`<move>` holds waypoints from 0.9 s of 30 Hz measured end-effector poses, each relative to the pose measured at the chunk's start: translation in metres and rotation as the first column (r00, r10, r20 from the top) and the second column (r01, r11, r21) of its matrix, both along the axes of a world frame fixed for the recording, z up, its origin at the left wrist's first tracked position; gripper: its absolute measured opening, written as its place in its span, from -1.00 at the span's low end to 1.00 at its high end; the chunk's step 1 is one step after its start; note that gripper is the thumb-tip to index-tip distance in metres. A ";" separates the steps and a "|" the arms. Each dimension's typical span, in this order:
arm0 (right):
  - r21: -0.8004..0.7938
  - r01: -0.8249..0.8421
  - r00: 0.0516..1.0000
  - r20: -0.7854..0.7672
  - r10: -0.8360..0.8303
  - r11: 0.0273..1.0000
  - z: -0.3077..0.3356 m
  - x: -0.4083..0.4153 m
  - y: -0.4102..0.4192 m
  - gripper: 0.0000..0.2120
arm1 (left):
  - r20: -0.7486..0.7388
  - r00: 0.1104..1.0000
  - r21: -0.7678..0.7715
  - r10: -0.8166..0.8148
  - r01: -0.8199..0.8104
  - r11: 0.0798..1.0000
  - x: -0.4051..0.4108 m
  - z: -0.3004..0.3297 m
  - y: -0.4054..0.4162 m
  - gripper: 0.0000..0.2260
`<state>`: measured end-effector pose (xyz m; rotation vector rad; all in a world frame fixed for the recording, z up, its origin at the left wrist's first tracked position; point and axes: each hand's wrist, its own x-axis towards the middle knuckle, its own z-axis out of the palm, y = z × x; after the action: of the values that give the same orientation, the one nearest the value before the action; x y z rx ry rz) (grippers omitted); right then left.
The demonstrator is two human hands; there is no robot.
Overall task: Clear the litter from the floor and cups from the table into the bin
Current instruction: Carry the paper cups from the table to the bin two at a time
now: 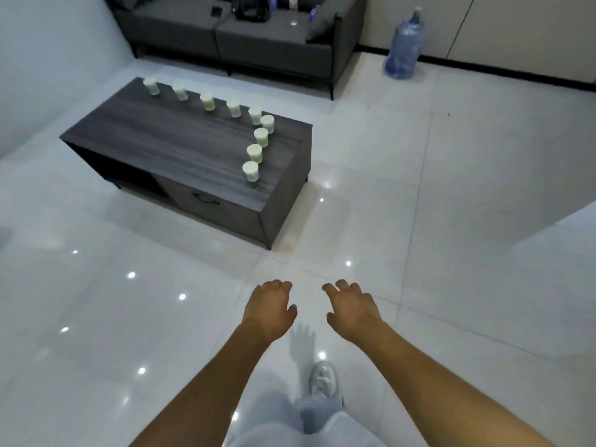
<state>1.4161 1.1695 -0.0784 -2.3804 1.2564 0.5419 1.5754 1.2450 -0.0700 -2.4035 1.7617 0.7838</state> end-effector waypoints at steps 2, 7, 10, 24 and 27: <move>0.001 -0.033 0.999 -0.006 0.033 0.999 0.001 0.017 -0.038 -0.48 | -0.004 0.999 0.012 0.033 -0.033 0.999 0.015 -0.001 -0.026 -0.56; 0.054 -0.107 0.994 -0.016 0.108 0.993 -0.003 0.064 -0.116 -0.48 | 0.010 0.994 0.051 0.108 -0.108 0.993 0.056 -0.008 -0.088 -0.56; 0.092 -0.123 0.992 -0.015 0.125 0.988 -0.010 0.097 -0.166 -0.47 | 0.013 0.993 0.070 0.119 -0.119 0.990 0.084 -0.018 -0.133 -0.57; 0.104 -0.194 0.981 0.007 0.195 0.975 -0.008 0.289 -0.411 -0.48 | -0.037 0.962 0.078 0.272 -0.269 0.960 0.249 -0.027 -0.353 -0.60; 0.108 -0.249 0.968 0.001 0.250 0.962 -0.011 0.324 -0.452 -0.54 | -0.048 0.944 0.109 0.328 -0.321 0.941 0.277 -0.030 -0.390 -0.59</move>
<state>1.7401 0.7175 -0.0894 -2.4608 0.9106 0.6825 1.8523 0.8549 -0.0999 -2.6629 1.3204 0.9662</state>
